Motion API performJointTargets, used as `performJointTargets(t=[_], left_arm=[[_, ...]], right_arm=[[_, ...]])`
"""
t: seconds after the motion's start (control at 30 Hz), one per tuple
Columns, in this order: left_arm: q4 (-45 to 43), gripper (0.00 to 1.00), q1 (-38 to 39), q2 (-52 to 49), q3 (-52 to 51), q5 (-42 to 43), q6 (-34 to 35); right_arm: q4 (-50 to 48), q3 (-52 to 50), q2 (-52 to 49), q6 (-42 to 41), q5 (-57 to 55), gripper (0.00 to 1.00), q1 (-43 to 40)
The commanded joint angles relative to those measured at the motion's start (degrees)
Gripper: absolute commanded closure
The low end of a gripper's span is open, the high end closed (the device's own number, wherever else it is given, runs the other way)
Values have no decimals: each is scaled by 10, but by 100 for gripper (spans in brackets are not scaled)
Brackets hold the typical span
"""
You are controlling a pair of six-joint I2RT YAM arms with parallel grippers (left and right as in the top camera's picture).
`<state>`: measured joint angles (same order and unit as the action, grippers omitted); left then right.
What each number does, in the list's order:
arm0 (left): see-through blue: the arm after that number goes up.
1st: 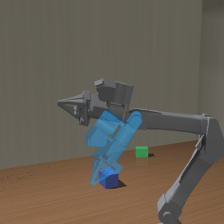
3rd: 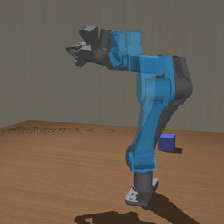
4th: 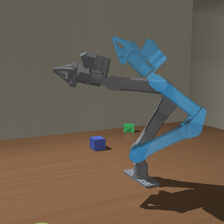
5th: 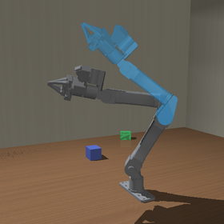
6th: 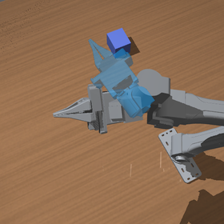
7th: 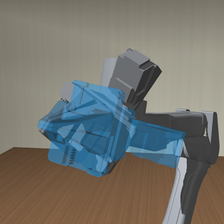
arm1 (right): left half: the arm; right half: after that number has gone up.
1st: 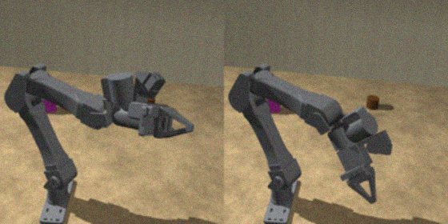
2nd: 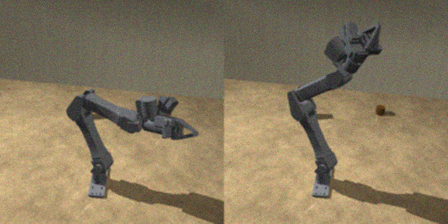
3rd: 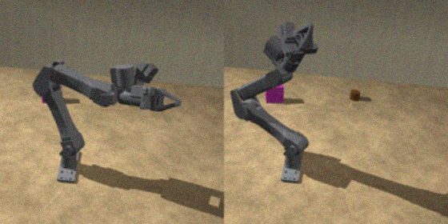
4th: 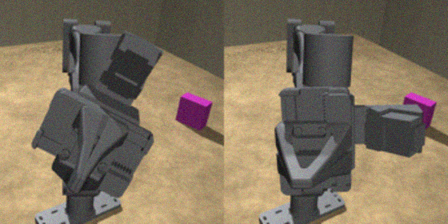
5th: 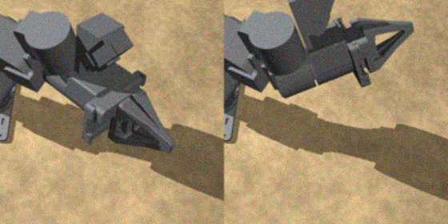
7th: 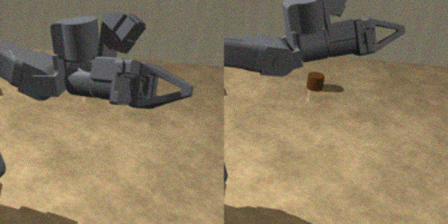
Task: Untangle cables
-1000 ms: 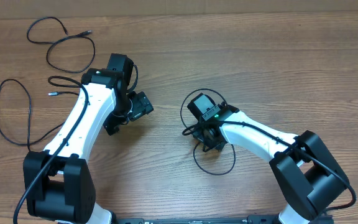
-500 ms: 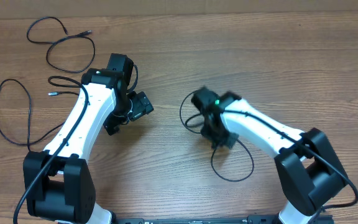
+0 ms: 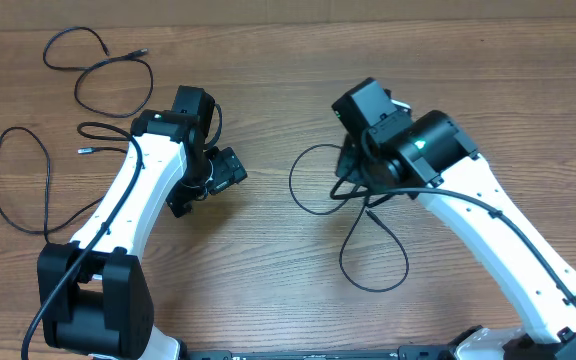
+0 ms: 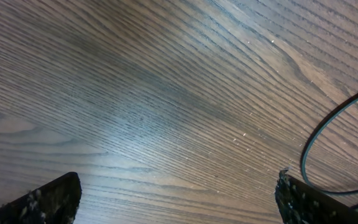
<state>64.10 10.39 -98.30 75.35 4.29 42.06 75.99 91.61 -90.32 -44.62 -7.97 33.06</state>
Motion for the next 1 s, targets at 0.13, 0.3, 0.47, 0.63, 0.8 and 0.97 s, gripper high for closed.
performJointTargets(t=[0.13, 0.3, 0.47, 0.63, 0.8, 0.97], left_arm=[[0, 0, 1, -4, -3, 2, 8], [-1, 0, 1, -4, -3, 2, 8], [-1, 0, 1, -4, -3, 2, 8], [-1, 0, 1, -4, -3, 2, 8], [-1, 0, 1, -4, -3, 2, 8], [-1, 0, 1, -4, -3, 2, 8]], right_arm=[[-49, -140, -10, -66, 0, 32, -32], [-183, -264, -13, -59, 65, 28, -29], [-232, -297, -46, -44, 77, 19, -28], [-248, -296, -99, -33, 78, 22, -44], [-261, -296, -120, -34, 79, 47, -52], [-262, -298, -120, -36, 65, 60, -52]])
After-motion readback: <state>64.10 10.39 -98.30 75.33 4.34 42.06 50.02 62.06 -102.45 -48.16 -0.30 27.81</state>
